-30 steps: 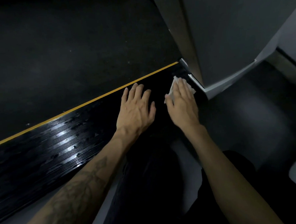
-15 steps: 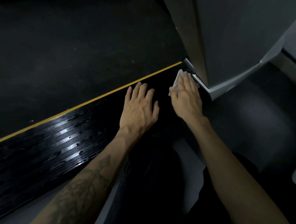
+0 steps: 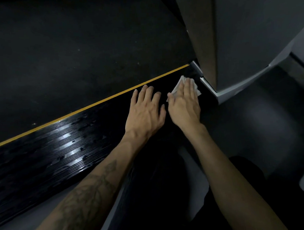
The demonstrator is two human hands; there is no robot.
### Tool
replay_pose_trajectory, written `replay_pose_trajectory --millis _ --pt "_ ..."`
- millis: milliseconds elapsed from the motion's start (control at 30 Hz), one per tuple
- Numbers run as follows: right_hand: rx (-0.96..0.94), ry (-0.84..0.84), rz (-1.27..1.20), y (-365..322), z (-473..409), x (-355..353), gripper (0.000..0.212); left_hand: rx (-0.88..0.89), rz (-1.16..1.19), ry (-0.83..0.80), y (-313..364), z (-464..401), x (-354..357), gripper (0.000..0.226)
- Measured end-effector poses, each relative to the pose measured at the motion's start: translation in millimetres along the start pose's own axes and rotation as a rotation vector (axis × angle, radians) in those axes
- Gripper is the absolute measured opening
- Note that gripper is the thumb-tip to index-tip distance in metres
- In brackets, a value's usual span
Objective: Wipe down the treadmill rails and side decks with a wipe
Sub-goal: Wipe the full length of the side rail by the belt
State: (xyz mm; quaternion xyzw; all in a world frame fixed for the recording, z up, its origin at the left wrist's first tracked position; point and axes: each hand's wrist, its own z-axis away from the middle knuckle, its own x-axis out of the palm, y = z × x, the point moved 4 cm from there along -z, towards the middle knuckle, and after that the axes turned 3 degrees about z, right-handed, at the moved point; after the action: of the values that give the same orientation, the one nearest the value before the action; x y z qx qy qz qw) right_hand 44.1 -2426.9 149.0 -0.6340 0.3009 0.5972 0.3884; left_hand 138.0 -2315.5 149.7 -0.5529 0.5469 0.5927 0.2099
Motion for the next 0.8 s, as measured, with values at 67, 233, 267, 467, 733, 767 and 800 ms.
replay_pose_trajectory --millis 67,233,267,467,733,767,800 --pt "-0.034 -0.004 0.004 1.7 -7.3 0.6 0.071 0.001 0.003 -0.004 -0.2 0.5 0.4 0.049" --pt "0.065 -0.017 -0.017 16.2 -27.2 -7.3 0.071 0.003 0.008 0.011 1.4 0.6 -0.9 0.049" --pt "0.071 -0.005 -0.011 11.6 -20.6 -5.2 0.072 0.003 0.008 0.009 1.5 0.2 -0.4 0.049" --pt "0.029 -0.023 -0.016 5.3 -28.9 -1.8 0.072 0.002 0.001 -0.005 1.6 0.3 -1.1 0.05" --pt "-0.022 -0.018 0.008 -4.2 -16.9 3.5 0.071 -0.003 -0.002 -0.002 1.5 0.4 -0.3 0.049" --pt "-0.041 -0.018 0.007 -1.7 -23.8 2.8 0.071 -0.003 -0.004 0.005 1.0 0.2 0.0 0.049" --pt "-0.049 -0.024 0.006 2.6 -32.2 0.7 0.07 -0.002 -0.004 0.01 1.1 0.2 0.0 0.049"
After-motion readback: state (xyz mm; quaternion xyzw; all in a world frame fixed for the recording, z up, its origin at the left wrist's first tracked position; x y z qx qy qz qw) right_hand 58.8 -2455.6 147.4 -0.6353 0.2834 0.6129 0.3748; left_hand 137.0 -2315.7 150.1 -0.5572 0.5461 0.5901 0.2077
